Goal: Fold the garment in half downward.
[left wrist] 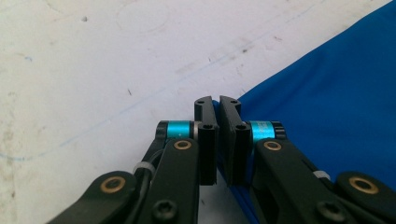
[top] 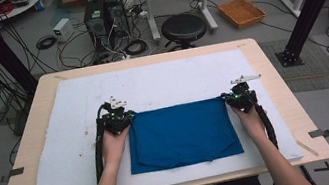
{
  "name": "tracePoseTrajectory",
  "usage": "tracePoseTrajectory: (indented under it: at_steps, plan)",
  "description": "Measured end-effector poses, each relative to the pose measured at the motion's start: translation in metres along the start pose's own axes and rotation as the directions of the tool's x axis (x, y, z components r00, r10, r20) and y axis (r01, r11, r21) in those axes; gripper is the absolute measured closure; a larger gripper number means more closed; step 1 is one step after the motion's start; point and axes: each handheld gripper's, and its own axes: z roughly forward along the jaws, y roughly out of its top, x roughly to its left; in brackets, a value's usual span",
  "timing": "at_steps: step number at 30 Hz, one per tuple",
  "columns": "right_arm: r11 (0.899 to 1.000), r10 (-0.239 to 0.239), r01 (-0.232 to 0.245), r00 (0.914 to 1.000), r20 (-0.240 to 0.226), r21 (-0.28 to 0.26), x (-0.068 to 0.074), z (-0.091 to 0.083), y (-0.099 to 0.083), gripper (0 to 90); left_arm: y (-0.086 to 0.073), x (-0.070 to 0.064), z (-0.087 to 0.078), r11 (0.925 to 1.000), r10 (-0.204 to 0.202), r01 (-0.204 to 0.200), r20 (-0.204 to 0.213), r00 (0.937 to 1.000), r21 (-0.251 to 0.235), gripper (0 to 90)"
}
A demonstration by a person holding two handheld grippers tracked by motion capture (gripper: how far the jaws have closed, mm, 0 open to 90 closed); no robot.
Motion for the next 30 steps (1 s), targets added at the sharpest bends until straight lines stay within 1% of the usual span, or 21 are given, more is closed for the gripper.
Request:
tracePoseTrajectory:
  at_steps: [3,4,6,7,8,10,11,12,13,15,17,18,20,22,25,26,30]
  plan:
    - [1.0,-0.01,0.01,0.9999,0.008,-0.004,0.001,-0.001,0.001,87.1,0.0,0.0,0.001,0.9999,-0.016,0.016,0.002,0.9999,0.0,83.5]
    - [1.0,-0.014,0.014,0.9998,0.014,-0.007,0.001,-0.002,0.001,84.1,-0.001,0.0,0.0,0.9997,-0.023,0.023,-0.001,0.9997,-0.002,79.5]
    - [1.0,-0.009,0.01,0.9997,0.021,-0.014,0.0,-0.004,0.001,76.3,-0.001,0.0,-0.003,0.9991,-0.041,0.041,-0.004,0.9992,-0.009,67.8]
    - [1.0,-0.008,0.008,0.9997,0.022,-0.021,-0.001,-0.005,0.002,71.3,-0.002,0.0,-0.005,0.9983,-0.054,0.054,-0.004,0.9985,-0.022,62.9]
    - [1.0,0.001,-0.001,0.9998,0.021,-0.023,-0.001,-0.007,0.002,67.1,-0.002,0.0,-0.008,0.9978,-0.058,0.057,-0.009,0.9983,-0.034,58.6]
    - [0.999,0.01,-0.01,0.9997,0.021,-0.037,-0.002,-0.012,0.002,61.7,-0.002,0.0,-0.018,0.9966,-0.052,0.052,-0.005,0.9986,-0.064,51.5]
    - [0.999,0.004,-0.003,0.9998,0.021,-0.052,-0.003,-0.015,0.001,56.2,-0.003,-0.001,-0.024,0.9955,-0.046,0.046,-0.004,0.9989,-0.083,49.3]
    - [0.998,0.01,-0.009,0.9998,0.017,-0.063,-0.004,-0.019,0.001,51.7,-0.004,-0.002,-0.03,0.9941,-0.036,0.036,-0.002,0.9993,-0.102,47.6]
    - [0.997,0.022,-0.021,0.9997,0.009,-0.071,-0.004,-0.024,0.001,50.1,-0.006,-0.003,-0.036,0.9919,-0.032,0.032,0.002,0.9995,-0.123,46.0]
    - [0.995,0.027,-0.028,0.9996,-0.007,-0.099,-0.005,-0.034,-0.002,46.8,-0.01,-0.005,-0.047,0.9899,-0.015,0.016,0.008,0.9999,-0.141,43.1]
    - [0.991,0.03,-0.032,0.9994,-0.016,-0.131,-0.006,-0.045,-0.004,44.6,-0.015,-0.006,-0.058,0.9845,0.002,0.0,0.016,0.9999,-0.175,42.1]
    - [0.989,0.033,-0.036,0.9991,-0.027,-0.141,-0.007,-0.051,-0.006,43.0,-0.017,-0.007,-0.062,0.9826,0.005,-0.001,0.02,0.9998,-0.186,41.9]
    - [0.987,0.024,-0.029,0.9992,-0.032,-0.16,-0.007,-0.059,-0.009,41.5,-0.018,-0.006,-0.069,0.9807,0.009,-0.004,0.023,0.9997,-0.196,39.4]
    - [0.984,0.018,-0.025,0.999,-0.04,-0.174,-0.007,-0.067,-0.013,40.3,-0.018,-0.005,-0.076,0.9762,0.012,-0.006,0.024,0.9997,-0.217,39.1]
    - [0.982,0.007,-0.015,0.999,-0.044,-0.187,-0.007,-0.075,-0.016,39.1,-0.016,-0.004,-0.083,0.9689,0.015,-0.013,0.008,0.9999,-0.247,36.9]
    - [0.981,0.009,-0.018,0.9989,-0.046,-0.192,-0.008,-0.077,-0.017,38.1,-0.016,-0.004,-0.085,0.9677,0.019,-0.016,0.01,0.9998,-0.251,36.9]
    - [0.975,0.037,-0.05,0.9974,-0.062,-0.215,-0.014,-0.085,-0.018,33.5,-0.015,-0.005,-0.086,0.9641,0.027,-0.022,0.016,0.9995,-0.265,36.8]
